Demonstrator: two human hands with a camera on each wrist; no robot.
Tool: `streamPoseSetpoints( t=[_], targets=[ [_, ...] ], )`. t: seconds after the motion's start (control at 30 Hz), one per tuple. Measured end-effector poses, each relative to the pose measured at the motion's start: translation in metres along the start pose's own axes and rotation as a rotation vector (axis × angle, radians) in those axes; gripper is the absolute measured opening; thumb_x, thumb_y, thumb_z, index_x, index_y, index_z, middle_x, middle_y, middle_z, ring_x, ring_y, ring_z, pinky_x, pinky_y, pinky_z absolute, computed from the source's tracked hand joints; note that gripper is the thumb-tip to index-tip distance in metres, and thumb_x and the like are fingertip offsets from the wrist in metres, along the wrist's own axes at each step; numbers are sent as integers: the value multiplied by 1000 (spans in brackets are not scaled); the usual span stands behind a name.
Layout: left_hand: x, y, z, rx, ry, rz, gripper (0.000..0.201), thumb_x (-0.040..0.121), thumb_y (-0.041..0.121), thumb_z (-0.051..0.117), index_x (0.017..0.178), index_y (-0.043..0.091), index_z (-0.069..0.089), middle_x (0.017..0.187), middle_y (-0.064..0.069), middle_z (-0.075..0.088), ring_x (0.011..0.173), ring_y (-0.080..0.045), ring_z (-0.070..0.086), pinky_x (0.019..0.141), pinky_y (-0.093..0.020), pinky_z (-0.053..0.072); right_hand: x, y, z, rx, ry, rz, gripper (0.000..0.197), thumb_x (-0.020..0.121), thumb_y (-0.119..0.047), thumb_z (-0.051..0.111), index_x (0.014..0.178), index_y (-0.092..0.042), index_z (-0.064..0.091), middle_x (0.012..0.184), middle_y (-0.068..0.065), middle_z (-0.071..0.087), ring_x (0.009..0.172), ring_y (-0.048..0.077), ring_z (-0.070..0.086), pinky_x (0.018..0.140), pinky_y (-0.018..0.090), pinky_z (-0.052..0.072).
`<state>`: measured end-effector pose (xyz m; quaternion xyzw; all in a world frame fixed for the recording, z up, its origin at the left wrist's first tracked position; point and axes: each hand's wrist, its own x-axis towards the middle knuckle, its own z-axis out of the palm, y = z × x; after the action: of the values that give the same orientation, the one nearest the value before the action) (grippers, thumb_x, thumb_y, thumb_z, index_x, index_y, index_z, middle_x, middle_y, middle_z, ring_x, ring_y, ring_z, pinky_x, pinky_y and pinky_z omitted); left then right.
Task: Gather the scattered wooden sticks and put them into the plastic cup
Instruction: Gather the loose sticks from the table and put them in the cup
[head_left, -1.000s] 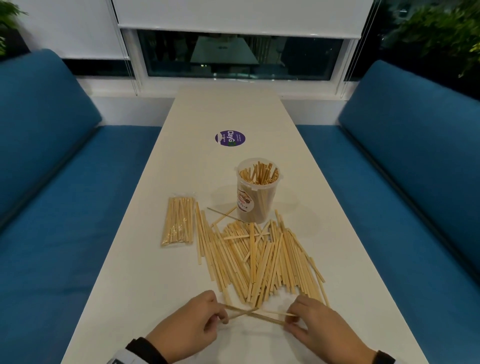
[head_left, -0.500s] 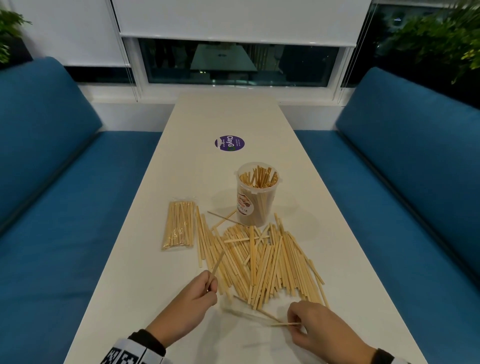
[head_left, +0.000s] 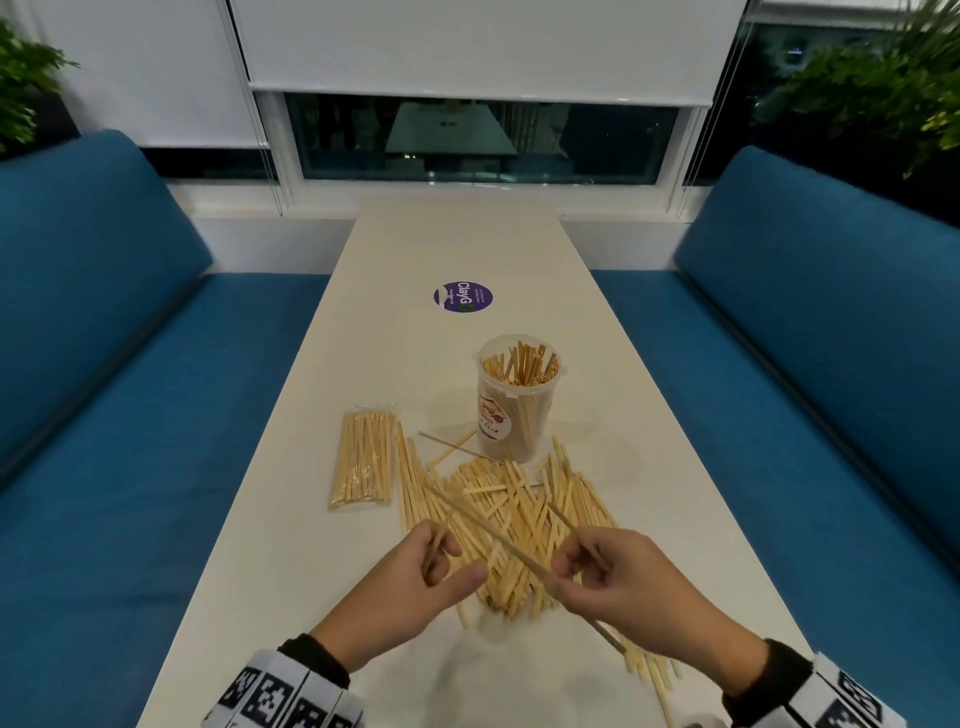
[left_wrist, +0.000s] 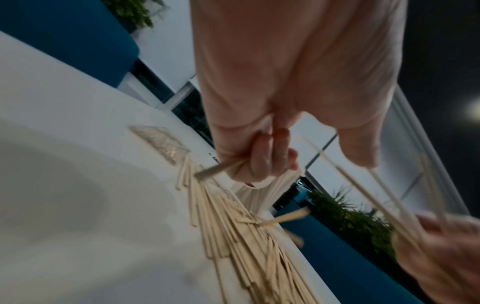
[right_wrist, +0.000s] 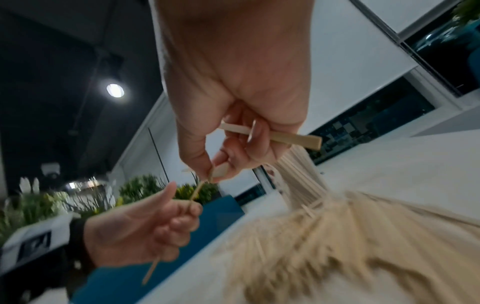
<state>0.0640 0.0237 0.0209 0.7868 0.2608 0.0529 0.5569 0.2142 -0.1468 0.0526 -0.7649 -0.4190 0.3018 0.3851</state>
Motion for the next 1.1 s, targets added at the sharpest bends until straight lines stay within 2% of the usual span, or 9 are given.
streamPoseSetpoints(
  t=[0.2, 0.3, 0.4, 0.5, 0.57, 0.73, 0.83, 0.97, 1.1],
  targets=[
    [15, 35, 12, -282, -52, 114, 33, 75, 52, 50, 86, 21, 55, 71, 12, 59, 62, 3, 54, 63, -13, 44, 27, -29, 23, 203, -5, -51, 15, 79, -18, 72, 69, -19, 61, 54, -14, 59, 49, -2, 48, 52, 12, 39],
    [25, 41, 15, -355, 41, 141, 30, 76, 52, 46, 77, 27, 61, 74, 2, 63, 66, -3, 62, 65, -19, 50, 37, -35, 34, 235, 5, -62, 19, 80, -13, 70, 65, -21, 60, 54, -13, 57, 55, 3, 50, 59, 19, 44],
    [28, 45, 15, -401, 86, 139, 40, 76, 55, 39, 95, 23, 53, 75, 7, 62, 66, 5, 62, 62, -11, 47, 45, -40, 33, 238, 0, -23, 17, 82, -16, 68, 67, -15, 59, 57, -6, 50, 57, 11, 45, 59, 27, 42],
    [27, 47, 16, -385, 80, 177, 52, 69, 62, 39, 97, 19, 47, 65, 14, 60, 61, 8, 58, 60, -10, 46, 51, -43, 31, 239, -74, 9, 14, 85, -16, 64, 78, -4, 59, 56, -3, 41, 52, 11, 36, 51, 21, 34],
    [30, 45, 16, -354, 103, 184, 38, 76, 55, 44, 92, 21, 46, 70, 9, 58, 63, 6, 58, 62, -11, 46, 53, -46, 31, 225, -107, 8, 15, 87, -9, 58, 99, -2, 61, 58, -3, 42, 47, 4, 39, 48, 16, 35],
    [36, 39, 14, -292, 167, 126, 17, 97, 31, 40, 95, 18, 50, 86, 0, 59, 80, -6, 61, 76, -24, 48, 59, -46, 37, 191, -117, 46, 15, 86, -9, 54, 72, -14, 54, 60, -2, 44, 55, 14, 37, 52, 26, 32],
    [38, 39, 14, -396, 222, 16, 23, 99, 31, 36, 100, 12, 49, 81, -6, 59, 74, -12, 62, 70, -27, 52, 60, -44, 37, 280, -140, 43, 9, 83, -10, 60, 74, -10, 60, 62, 0, 50, 59, 15, 43, 57, 25, 37],
    [44, 26, 5, -575, 452, -181, 27, 99, 24, 34, 79, 10, 46, 64, -3, 41, 55, -16, 40, 54, -29, 33, 62, -33, 33, 74, -171, 121, 35, 82, -37, 68, 107, -13, 61, 92, -2, 62, 80, 10, 58, 75, 26, 50],
    [40, 14, -11, -735, 526, -231, 31, 94, 11, 33, 64, 16, 32, 59, 0, 33, 46, -11, 26, 51, -27, 22, 69, -8, 36, -428, -4, 263, 65, 88, -57, 48, 135, -13, 34, 131, 8, 45, 115, 23, 50, 89, 31, 45]
  ],
)
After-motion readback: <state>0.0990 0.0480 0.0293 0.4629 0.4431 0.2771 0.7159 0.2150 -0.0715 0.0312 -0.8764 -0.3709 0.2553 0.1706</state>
